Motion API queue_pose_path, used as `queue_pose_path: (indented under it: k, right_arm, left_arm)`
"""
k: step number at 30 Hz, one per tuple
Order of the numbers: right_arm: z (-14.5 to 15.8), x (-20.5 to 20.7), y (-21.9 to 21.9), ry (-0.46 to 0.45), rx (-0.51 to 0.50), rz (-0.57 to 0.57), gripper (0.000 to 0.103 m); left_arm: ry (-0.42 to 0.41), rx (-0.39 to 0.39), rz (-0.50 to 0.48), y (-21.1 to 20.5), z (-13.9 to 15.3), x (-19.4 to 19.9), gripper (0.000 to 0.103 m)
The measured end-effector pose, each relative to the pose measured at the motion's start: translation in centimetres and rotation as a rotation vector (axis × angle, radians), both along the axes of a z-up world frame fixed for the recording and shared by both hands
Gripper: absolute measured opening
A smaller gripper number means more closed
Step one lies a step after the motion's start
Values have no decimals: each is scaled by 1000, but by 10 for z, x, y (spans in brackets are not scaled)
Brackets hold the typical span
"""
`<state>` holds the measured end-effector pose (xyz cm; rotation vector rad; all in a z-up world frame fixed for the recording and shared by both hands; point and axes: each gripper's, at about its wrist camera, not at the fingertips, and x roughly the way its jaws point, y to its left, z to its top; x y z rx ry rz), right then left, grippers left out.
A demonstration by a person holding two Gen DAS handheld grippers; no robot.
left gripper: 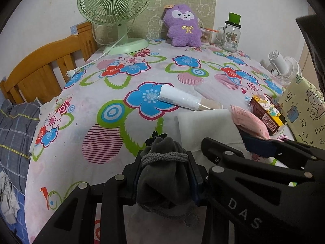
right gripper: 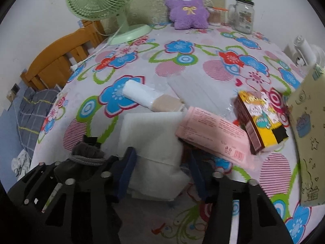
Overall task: Organize soft objects
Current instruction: 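Grasp the white folded cloth with the right tool while the left tool holds the pouch, then carry the grey pouch and white cloth with both tools to the patterned box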
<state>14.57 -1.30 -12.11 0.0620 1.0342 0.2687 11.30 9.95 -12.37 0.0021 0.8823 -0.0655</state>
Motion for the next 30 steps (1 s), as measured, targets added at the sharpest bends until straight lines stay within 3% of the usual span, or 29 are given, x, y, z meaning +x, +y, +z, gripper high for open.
queue_pose_path:
  k: [6,10,30]
  right_arm:
    - [6,-3,2,-25,4,12,25]
    - [10,-8,-2,-37,18,18,19]
    - [50,-52,-34,-133,53,39,17]
  left_arm:
    - [9,-18,1,1,1,2,39]
    - [6,-16,0,-2,5,-1,39]
    - [-69,11,9,-33,41,-43,39]
